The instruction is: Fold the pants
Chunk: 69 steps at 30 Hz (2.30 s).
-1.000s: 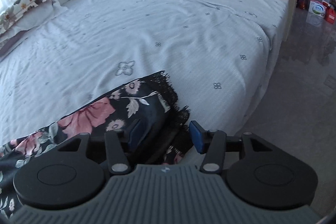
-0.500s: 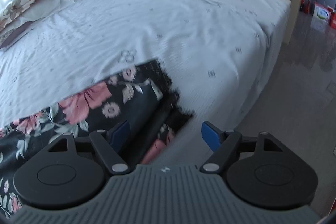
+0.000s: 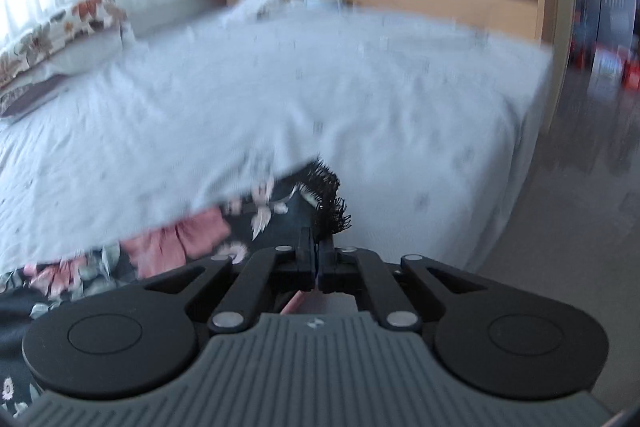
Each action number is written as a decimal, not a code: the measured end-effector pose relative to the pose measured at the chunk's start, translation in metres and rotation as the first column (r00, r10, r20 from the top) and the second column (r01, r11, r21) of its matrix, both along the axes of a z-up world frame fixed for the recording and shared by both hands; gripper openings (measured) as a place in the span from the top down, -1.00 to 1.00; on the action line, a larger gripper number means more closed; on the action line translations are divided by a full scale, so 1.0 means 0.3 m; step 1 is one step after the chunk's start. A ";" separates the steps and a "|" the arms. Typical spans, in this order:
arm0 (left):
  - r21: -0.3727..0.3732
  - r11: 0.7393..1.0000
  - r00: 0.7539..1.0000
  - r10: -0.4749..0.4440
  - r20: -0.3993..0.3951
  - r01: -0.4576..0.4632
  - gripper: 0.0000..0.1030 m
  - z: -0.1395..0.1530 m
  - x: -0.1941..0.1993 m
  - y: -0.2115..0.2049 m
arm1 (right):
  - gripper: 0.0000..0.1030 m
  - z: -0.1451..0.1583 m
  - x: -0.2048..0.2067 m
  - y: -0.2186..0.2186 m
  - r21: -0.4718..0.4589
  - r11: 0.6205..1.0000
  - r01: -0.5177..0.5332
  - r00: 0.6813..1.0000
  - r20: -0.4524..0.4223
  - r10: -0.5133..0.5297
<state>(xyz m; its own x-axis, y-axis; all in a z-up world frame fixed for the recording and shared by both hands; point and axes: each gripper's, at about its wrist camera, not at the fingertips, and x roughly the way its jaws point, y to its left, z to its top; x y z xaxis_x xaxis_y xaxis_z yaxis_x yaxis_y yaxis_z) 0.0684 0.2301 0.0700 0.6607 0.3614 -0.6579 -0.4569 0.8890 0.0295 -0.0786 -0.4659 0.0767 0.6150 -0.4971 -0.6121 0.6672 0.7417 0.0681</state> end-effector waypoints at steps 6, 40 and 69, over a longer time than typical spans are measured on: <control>0.011 0.999 0.999 -0.036 -0.027 0.036 -0.06 -0.013 -0.006 -0.035 | 0.05 -0.074 0.025 -0.098 0.061 0.996 0.059 0.989 -0.142 -0.050; 0.028 0.987 0.983 -0.157 -0.092 0.160 -0.58 -0.125 -0.129 -0.209 | -0.70 -0.104 -0.037 -0.002 0.120 0.992 -0.033 0.999 -0.030 0.036; -0.014 0.996 0.994 -0.086 -0.070 0.085 -0.56 -0.136 -0.143 -0.165 | 0.92 -0.062 0.025 -0.051 0.211 0.976 -0.049 0.988 0.156 0.016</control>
<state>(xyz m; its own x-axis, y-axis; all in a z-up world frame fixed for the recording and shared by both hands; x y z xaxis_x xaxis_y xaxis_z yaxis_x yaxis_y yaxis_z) 0.0255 0.1805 0.0291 0.6407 0.2982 -0.7075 -0.3762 0.9252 0.0494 -0.0710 -0.4813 0.0581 0.7227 -0.3435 -0.5997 0.6127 0.7199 0.3261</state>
